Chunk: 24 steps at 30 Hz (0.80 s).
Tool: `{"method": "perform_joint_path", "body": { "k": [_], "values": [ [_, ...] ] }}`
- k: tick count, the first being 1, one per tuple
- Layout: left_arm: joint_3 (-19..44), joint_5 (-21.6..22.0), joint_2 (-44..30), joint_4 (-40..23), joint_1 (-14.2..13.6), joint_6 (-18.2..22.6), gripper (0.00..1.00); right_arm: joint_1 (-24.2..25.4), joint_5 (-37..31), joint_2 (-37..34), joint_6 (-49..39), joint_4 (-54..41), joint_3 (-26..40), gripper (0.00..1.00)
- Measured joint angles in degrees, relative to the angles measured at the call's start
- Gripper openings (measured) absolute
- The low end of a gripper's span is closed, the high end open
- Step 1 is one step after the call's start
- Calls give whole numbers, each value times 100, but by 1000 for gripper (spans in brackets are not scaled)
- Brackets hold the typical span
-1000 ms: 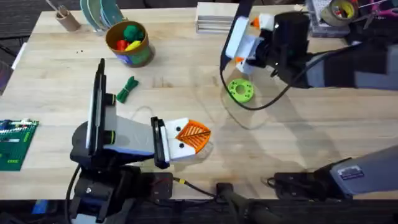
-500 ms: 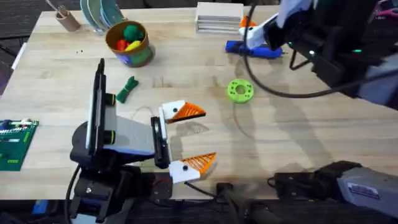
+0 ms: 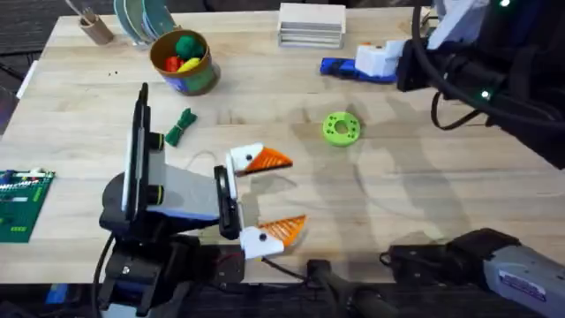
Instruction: Pick up the gripper from the table and insert it into the empty holder that is missing its gripper. Then pick up a screw, insert it into the mounting hole, and use the screwdriver to tighten it. Finally, clean up the table by picking up the vegetable and placing it into the bucket.
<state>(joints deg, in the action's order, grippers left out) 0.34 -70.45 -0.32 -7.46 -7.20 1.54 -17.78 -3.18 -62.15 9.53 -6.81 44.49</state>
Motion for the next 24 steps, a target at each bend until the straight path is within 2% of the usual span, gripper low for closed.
{"method": "perform_joint_path", "body": {
  "k": [1, 2, 7, 10, 13, 15, 18, 24],
  "values": [
    [0, 0, 0, 0, 0, -10, 976, 0, 0, 0, 92, -142, 0, 993],
    [0, 2, 0, 0, 0, -14, 987, 0, 0, -1, 163, -255, 0, 993],
    [0, 39, 0, 13, 0, -5, 993, 0, 2, 0, 366, -604, 0, 994],
    [0, 298, 0, 128, 0, -2, 992, 0, 0, 0, 404, -700, 0, 992],
    [3, 652, 0, 595, 0, -17, 991, 0, 0, -1, 421, -738, 0, 994],
    [67, 1027, 0, 546, 0, -78, 991, 0, 0, -2, 421, -736, 0, 994],
    [435, 1786, -2, -128, 0, -171, 990, 0, 0, -13, 421, -738, 0, 992],
    [1990, 3697, -503, -2022, 0, -236, 990, 0, 0, -12, 421, -735, 0, 992]
  ]
}}
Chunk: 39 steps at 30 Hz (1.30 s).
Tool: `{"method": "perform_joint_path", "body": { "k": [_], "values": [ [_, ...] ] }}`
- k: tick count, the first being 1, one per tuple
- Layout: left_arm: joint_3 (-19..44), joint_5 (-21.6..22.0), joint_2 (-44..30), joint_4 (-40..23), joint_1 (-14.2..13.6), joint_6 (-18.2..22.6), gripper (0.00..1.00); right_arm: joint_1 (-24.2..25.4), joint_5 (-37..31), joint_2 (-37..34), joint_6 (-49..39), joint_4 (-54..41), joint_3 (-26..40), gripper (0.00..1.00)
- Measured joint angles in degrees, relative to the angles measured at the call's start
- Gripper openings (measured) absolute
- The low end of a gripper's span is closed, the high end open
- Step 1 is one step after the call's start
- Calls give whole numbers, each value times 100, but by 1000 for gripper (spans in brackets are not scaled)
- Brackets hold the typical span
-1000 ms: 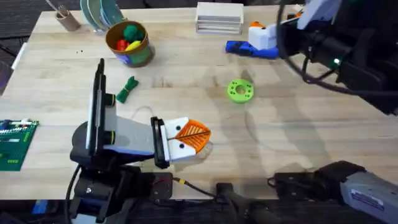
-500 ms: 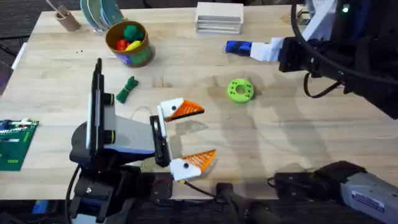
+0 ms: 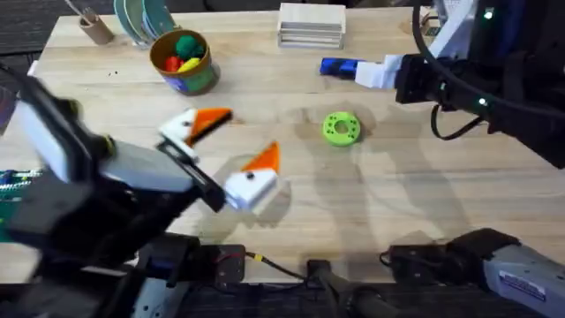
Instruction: Pick up the gripper from the table and insert it into the empty holder that is missing its gripper. Then pick up a screw, insert it into the mounting hole, and use the screwdriver to tighten it. Finally, clean up the table by picking up the vegetable and placing it into the bucket.
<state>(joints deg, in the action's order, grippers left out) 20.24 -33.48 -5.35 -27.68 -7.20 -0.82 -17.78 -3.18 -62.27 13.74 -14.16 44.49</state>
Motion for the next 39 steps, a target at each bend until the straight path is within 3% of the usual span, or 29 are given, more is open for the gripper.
{"method": "perform_joint_path", "body": {
  "k": [3, 9, 14, 17, 25, 32, 39],
  "values": [
    [836, 858, -591, -728, 0, 181, 992, 0, 1, 0, 0, 1, 0, 994],
    [2338, 2155, -2040, -2195, 0, 1094, 991, 0, 0, -1, 0, -1, 0, 994],
    [3001, 3136, -3053, -2702, 0, 1448, 992, 0, 1, 1, 0, 0, 0, 993],
    [3050, 3382, -3461, -2413, 0, 1536, 992, 0, 0, 1, 1, -1, 0, 993],
    [3050, 3722, -4207, -2400, 0, 1607, 992, 0, 0, -1, 2, -1, 0, 992],
    [3050, 4564, -4954, -2372, 35, 1594, 992, 0, 0, -1, 2, -1, 0, 992],
    [3050, 4163, -5953, -2242, 645, 1587, 993, 0, 0, 1, 2, -1, 0, 994]
  ]
}}
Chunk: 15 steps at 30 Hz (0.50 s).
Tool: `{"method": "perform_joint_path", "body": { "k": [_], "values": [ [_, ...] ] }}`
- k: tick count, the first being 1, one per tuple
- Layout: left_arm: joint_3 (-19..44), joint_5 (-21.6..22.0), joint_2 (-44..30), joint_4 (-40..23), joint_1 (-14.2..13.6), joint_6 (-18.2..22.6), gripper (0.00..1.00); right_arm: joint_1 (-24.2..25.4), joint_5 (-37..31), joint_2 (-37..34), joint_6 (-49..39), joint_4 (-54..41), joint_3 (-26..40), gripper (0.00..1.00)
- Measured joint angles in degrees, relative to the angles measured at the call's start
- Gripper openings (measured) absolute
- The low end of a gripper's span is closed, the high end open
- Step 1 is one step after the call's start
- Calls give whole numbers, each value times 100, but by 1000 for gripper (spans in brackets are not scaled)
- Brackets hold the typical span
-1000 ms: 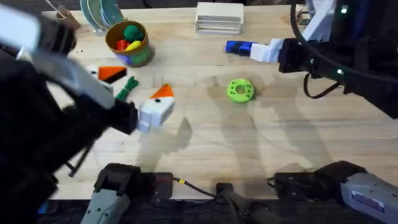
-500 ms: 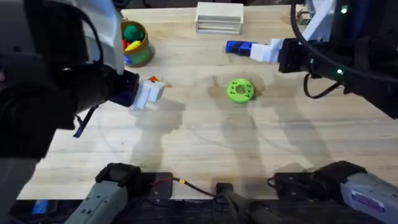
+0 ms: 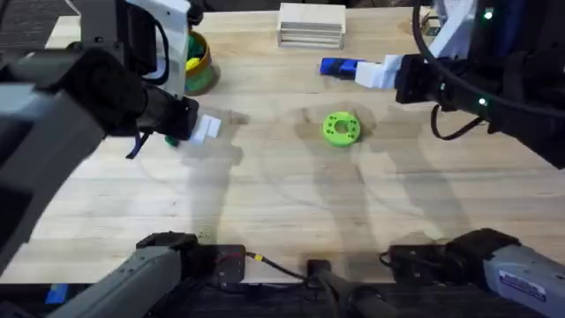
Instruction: Pick up the gripper from the table and insert it into the empty holder that is missing its gripper. Then pick up a screw, insert it into the mounting hole, and use the screwdriver to tighten it. Finally, clean up the table by picking up the vegetable and placing it into the bucket.
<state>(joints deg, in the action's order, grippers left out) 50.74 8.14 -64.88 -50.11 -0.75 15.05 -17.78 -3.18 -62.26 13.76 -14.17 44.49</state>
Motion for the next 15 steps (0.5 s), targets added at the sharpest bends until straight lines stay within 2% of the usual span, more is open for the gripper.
{"method": "perform_joint_path", "body": {
  "k": [6, 9, 15],
  "values": [
    [0, -352, -857, 450, 776, 78, 993, 0, 0, -2, -2, 0, 0, 994],
    [0, -577, -1218, 677, 1056, 154, 993, 0, 2, -2, -2, 0, 0, 992],
    [0, -841, -1964, 1291, 1128, 352, 992, 0, 1, -2, -1, 0, 0, 994]
  ]
}}
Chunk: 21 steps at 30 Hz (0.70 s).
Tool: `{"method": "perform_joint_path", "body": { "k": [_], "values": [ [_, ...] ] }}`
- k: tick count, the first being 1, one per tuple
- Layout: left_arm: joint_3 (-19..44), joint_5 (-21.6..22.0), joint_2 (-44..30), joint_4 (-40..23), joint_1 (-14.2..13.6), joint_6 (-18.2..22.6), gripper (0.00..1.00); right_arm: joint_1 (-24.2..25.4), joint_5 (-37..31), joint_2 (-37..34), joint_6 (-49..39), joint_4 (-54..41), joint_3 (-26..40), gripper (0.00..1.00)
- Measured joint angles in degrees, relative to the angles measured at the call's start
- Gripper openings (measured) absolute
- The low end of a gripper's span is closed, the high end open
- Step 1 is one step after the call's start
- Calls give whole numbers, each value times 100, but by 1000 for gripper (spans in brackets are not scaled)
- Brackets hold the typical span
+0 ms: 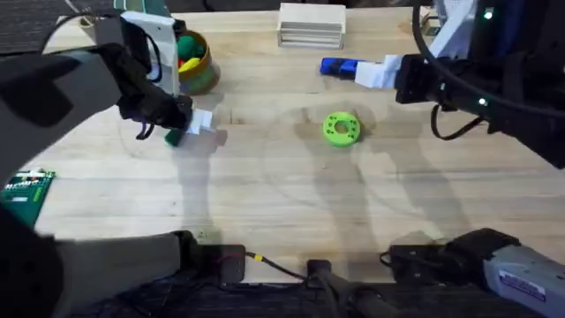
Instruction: Pick up the gripper from the table and insert it into the empty holder that is missing its gripper. Then pick up a screw, insert it into the mounting hole, and use the screwdriver to tighten it. Finally, clean up the table by picking up the vegetable and placing it into the bucket.
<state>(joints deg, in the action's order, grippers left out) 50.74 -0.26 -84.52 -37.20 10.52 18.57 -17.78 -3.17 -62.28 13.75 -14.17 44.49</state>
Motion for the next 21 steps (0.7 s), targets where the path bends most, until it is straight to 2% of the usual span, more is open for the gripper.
{"method": "perform_joint_path", "body": {
  "k": [6, 14, 16, 19, 21],
  "values": [
    [0, -27, -496, 277, 2, 96, 993, 0, -1, 1, 1, -4, 0, 994],
    [70, -95, -596, 311, 2, 118, 982, 0, -1, 2, 1, -4, 0, 994],
    [70, -152, -598, 299, 2, 119, 890, 0, 0, 1, 1, -5, 0, 994],
    [70, -205, -634, 317, -11, 119, 682, 0, -1, 1, 1, -48, 0, 994],
    [70, -209, -635, 315, -9, 118, 607, 0, -1, 2, 1, -118, 0, 994]
  ]
}}
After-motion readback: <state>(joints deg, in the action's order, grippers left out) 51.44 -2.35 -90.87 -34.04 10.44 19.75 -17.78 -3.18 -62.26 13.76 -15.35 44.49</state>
